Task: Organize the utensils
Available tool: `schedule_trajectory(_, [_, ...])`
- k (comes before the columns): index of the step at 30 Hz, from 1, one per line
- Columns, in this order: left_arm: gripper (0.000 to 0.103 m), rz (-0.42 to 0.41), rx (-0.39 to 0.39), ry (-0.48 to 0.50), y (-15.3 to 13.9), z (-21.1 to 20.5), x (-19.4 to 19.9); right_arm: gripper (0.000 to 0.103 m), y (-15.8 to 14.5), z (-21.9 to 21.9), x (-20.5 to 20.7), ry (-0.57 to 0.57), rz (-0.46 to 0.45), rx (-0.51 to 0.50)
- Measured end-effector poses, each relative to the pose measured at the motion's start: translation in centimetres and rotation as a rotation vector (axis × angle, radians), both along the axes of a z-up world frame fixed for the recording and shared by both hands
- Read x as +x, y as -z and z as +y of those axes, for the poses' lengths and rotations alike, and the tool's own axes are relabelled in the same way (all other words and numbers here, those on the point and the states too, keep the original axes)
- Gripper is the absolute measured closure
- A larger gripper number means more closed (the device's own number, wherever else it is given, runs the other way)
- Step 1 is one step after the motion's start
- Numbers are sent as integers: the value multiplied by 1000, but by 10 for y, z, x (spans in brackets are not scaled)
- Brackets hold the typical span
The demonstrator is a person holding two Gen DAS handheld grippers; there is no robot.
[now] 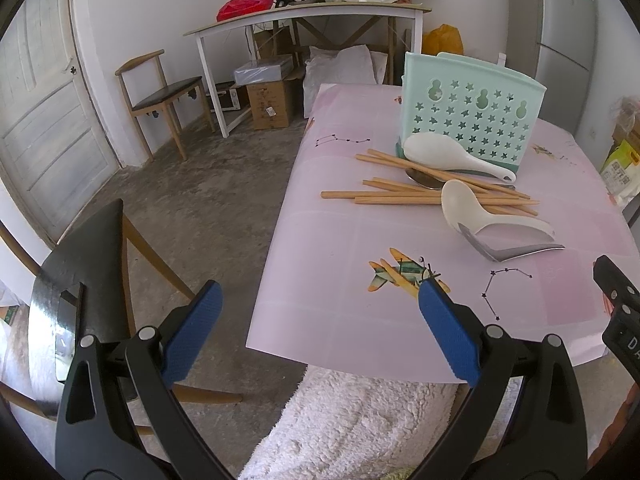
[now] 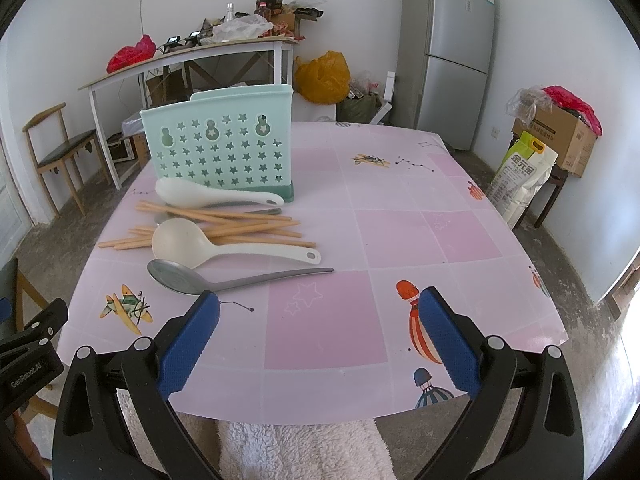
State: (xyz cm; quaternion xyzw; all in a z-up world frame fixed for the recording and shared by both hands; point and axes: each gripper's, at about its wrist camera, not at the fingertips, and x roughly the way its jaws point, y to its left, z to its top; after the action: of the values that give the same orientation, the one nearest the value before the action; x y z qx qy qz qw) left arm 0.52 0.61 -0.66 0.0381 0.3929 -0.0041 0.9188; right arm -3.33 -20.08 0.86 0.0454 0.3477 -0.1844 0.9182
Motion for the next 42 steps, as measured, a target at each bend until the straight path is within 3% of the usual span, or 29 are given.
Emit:
schedule_trajectory(11, [8,17,16,1,5,-4,7,6,8,2,5,0,12,7])
schedule_trajectory(14, [8,28,-12,38,7,-4,11,6,10,-2,6,-2,13,6])
schedule_trajectory(20, [8,8,-161,131,6,-2,23,6,16,-11,10,-5,-4,-5])
schedule_trajectory(25, [8,-43,-368,183,5,6,38,6,24,-18,17,-43,1,-5])
schedule_trajectory(35, [9,21,-443,302,21,-15,89,6,41,-16,36,-213,-6,68])
schedule_trajectory(36, [10,34,-464,312,23,-18,95,6,41,-15,38,-234,-7,67])
schedule_trajectory(40, [39,128,-539,338,35,-22,114,6,44,-10,41,-298,-2,87])
schedule_trajectory(42, [49,191,-594,344,43,-25,126,6,46,-8,42,-323,2,101])
